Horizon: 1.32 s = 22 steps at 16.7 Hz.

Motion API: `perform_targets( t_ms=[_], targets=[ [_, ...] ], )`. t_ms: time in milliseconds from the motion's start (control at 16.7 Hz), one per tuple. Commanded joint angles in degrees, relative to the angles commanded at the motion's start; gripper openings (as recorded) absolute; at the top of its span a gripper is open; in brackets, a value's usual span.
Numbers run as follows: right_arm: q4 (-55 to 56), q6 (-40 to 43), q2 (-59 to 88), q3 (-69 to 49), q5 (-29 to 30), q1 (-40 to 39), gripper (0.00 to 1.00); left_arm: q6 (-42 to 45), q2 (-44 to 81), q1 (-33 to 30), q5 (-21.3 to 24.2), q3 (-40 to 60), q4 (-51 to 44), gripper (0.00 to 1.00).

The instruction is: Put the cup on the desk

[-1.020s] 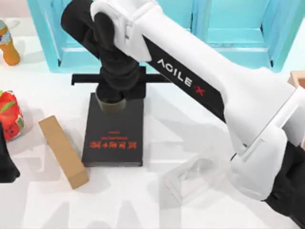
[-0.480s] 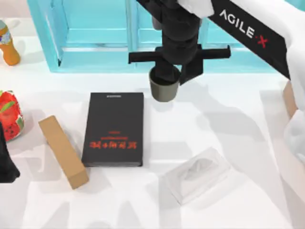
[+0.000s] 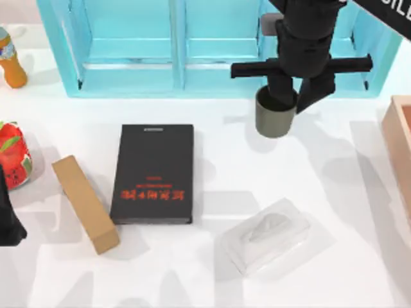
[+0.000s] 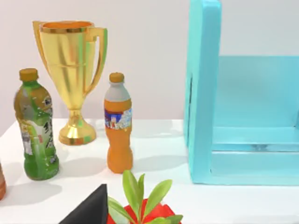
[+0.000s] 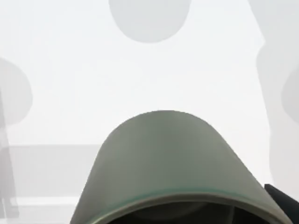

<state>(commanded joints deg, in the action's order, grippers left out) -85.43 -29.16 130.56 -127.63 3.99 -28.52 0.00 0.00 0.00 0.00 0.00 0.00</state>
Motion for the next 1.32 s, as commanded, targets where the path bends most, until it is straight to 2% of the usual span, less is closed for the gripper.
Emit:
perform_targets(
  t_ms=[300,720,1020,1320],
  targets=[
    [0.91,-0.12,0.34,0.77,0.19,-0.3,0.0,0.0,0.0,0.0,0.0,0.0,0.0,1.0],
    [13.34,-0.67,0.46,13.02,0.07,-0.7,0.0,0.0,0.0,0.0,0.0,0.0,0.0,1.0],
    [14.35,-0.74,0.41,13.99,0.02,-0.73,0.0,0.0,0.0,0.0,0.0,0.0,0.0,1.0],
    [14.35,-0.74,0.41,13.99,0.02,-0.73,0.38,0.0,0.0,0.0,0.0,0.0,0.0,1.0]
  ],
)
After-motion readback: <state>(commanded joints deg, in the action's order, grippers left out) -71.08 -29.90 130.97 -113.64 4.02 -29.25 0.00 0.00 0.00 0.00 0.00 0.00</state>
